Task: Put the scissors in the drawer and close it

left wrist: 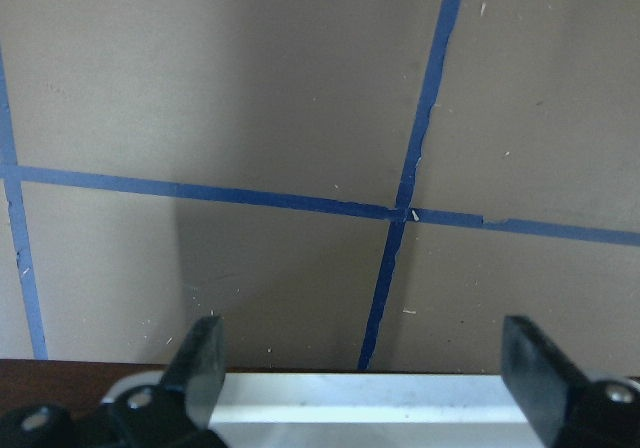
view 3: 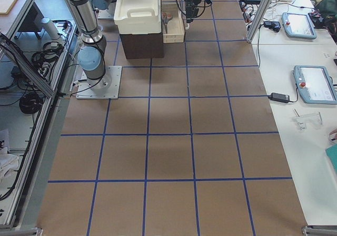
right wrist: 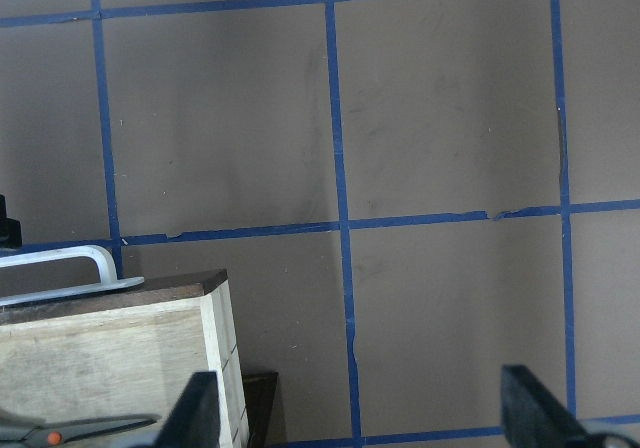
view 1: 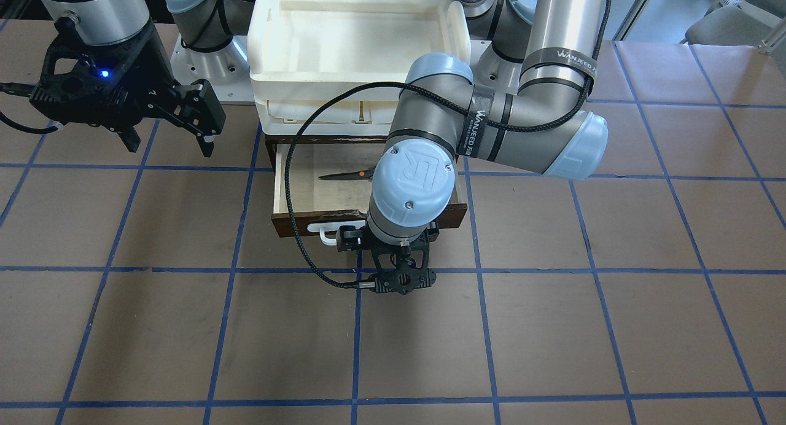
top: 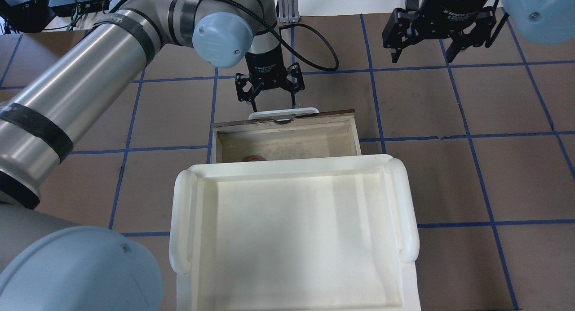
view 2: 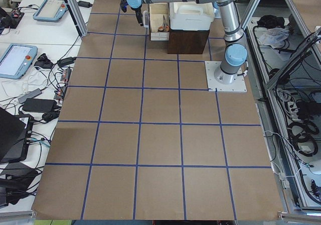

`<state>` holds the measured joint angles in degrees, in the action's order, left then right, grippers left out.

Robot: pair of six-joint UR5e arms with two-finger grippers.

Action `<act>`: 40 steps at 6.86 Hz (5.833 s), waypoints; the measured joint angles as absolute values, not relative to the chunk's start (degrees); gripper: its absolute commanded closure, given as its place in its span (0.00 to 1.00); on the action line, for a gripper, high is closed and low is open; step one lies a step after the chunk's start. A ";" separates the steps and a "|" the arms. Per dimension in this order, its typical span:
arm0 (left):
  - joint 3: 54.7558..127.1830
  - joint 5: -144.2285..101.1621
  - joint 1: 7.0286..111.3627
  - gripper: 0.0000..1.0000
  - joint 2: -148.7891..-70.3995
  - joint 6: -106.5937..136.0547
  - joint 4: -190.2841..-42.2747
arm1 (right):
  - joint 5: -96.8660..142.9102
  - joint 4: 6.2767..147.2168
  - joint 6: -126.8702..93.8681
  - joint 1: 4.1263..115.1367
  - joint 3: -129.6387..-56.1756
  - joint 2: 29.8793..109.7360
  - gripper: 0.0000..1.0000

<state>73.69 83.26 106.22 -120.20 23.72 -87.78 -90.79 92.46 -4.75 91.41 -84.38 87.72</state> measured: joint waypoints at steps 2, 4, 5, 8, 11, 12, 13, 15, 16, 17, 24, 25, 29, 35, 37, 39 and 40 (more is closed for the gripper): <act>73.88 83.01 106.43 0.00 -120.13 23.75 -89.47 | -90.79 92.46 -4.71 91.41 -84.37 87.72 0.00; 74.25 82.97 106.72 0.00 -120.18 23.95 -90.51 | -90.77 92.46 -4.66 91.41 -84.43 87.71 0.00; 74.31 82.98 106.86 0.00 -120.14 24.04 -91.70 | -90.73 92.44 -4.61 91.41 -84.45 87.71 0.00; 74.28 82.46 107.36 0.00 -119.23 25.00 -94.34 | -90.71 92.45 -4.65 91.41 -84.46 87.71 0.00; 74.59 81.72 108.08 0.00 -118.62 25.92 -95.82 | -90.70 92.46 -4.66 91.44 -84.45 87.72 0.00; 74.85 81.78 108.51 0.00 -118.65 26.80 -96.23 | -90.70 92.46 -4.66 91.47 -84.44 87.71 0.00; 75.43 81.85 108.90 0.00 -118.50 27.62 -96.43 | -90.70 92.46 -4.66 91.47 -84.44 87.71 0.00; 76.92 81.98 109.84 0.00 -117.97 28.83 -96.98 | -90.70 92.46 -4.66 91.42 -84.46 87.71 0.00; 77.34 81.98 110.19 0.00 -117.72 29.65 -97.51 | -90.70 92.48 -4.66 91.41 -84.45 87.71 0.00; 77.48 82.00 110.32 0.00 -117.24 30.01 -98.01 | -90.70 92.52 -4.66 91.41 -84.43 87.72 0.00; 77.57 83.56 108.69 0.00 -118.77 29.47 -89.39 | -90.70 93.25 -4.50 91.41 -84.45 87.71 0.00; 77.64 83.74 108.74 0.00 -118.59 29.50 -91.67 | -90.70 93.25 -4.54 91.41 -84.45 87.71 0.00; 78.88 83.85 109.30 0.00 -118.38 30.10 -96.24 | -90.70 93.25 -4.57 91.41 -84.45 87.71 0.00; 81.18 83.55 111.21 0.00 -117.84 31.97 -96.89 | -90.72 93.34 -4.61 91.41 -84.41 87.72 0.00; 81.42 83.54 111.37 0.00 -117.32 32.34 -97.40 | -90.72 93.34 -4.65 91.41 -84.39 87.72 0.00; 81.45 83.60 111.50 0.00 -117.24 32.40 -97.67 | -90.75 93.34 -4.66 91.41 -84.38 87.72 0.00; 81.24 83.65 111.29 0.00 -117.18 32.25 -97.57 | -90.74 93.34 -4.66 91.41 -84.38 87.71 0.00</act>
<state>81.24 83.65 111.29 -117.18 32.25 -97.57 -90.74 93.34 -4.66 91.41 -84.38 87.71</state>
